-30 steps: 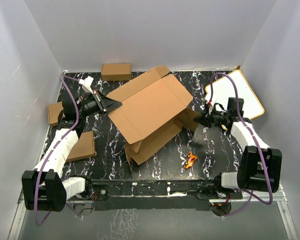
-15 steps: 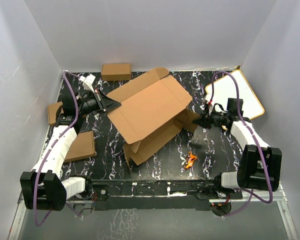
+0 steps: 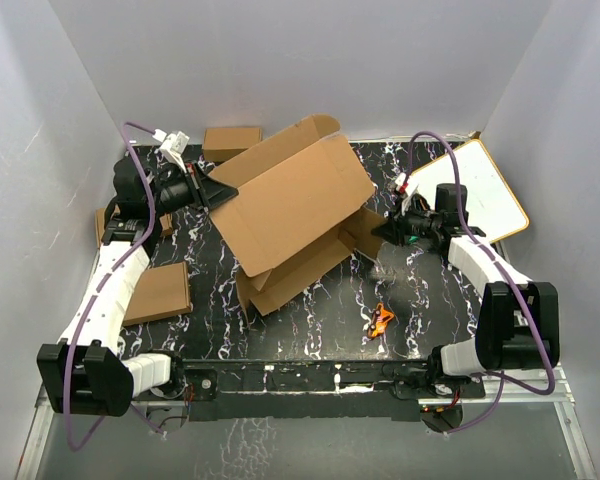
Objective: Fold the paper box
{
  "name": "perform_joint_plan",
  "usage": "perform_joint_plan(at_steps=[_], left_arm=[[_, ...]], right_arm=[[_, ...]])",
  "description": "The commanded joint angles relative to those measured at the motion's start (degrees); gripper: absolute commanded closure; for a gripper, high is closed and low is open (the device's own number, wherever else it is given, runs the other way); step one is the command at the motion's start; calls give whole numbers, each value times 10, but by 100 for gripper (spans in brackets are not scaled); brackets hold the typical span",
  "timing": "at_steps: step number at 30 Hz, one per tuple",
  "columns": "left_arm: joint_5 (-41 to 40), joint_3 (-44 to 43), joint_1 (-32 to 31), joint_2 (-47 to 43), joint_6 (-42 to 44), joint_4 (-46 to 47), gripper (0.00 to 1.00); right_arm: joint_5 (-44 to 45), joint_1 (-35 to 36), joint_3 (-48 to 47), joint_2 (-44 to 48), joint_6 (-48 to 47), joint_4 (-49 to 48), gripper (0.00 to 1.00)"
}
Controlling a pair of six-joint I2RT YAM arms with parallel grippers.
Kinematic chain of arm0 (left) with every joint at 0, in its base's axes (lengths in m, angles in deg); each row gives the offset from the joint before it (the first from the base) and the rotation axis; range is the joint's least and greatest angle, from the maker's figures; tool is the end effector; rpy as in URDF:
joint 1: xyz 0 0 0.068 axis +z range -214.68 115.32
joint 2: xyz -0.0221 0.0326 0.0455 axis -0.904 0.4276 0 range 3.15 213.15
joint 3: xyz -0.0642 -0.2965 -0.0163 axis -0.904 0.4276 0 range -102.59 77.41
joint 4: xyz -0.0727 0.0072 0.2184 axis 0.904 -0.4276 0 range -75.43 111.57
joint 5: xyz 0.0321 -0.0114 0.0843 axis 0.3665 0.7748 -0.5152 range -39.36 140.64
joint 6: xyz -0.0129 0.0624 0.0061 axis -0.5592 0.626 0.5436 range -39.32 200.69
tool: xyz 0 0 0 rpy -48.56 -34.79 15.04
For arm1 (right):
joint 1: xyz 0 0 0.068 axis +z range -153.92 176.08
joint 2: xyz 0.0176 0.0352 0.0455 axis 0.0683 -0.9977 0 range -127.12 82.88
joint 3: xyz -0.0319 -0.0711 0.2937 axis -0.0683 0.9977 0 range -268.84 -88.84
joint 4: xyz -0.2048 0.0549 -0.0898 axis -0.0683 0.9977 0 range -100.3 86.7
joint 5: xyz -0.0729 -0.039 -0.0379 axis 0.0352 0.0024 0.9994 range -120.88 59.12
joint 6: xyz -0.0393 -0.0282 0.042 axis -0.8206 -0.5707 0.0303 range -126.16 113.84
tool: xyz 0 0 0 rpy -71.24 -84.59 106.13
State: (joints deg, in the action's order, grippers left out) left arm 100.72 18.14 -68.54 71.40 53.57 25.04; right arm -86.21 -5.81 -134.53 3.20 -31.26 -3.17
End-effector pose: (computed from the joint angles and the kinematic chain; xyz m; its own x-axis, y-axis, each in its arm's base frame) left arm 0.2308 -0.0536 0.4045 -0.4521 -0.2627 -0.8524 0.6727 0.5271 -0.5193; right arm 0.2540 0.0324 0.2690 -0.3406 -0.2302 -0.9116 -0.8225 0.5426 0.1703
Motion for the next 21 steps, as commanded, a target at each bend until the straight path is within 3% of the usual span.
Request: perform_joint_plan(at_steps=[1, 10, 16, 21], left_arm=[[-12, -33, 0, -27, 130, -39, 100], [6, -42, 0, -17, 190, -32, 100], [29, -44, 0, -24, 205, -38, 100], [39, -49, 0, -16, 215, -56, 100]], right_arm=[[49, 7, -48, -13, 97, -83, 88], [35, 34, -55, -44, 94, -75, 86], [-5, 32, -45, -33, 28, -37, 80], [-49, 6, -63, -29, -25, 11, 65]])
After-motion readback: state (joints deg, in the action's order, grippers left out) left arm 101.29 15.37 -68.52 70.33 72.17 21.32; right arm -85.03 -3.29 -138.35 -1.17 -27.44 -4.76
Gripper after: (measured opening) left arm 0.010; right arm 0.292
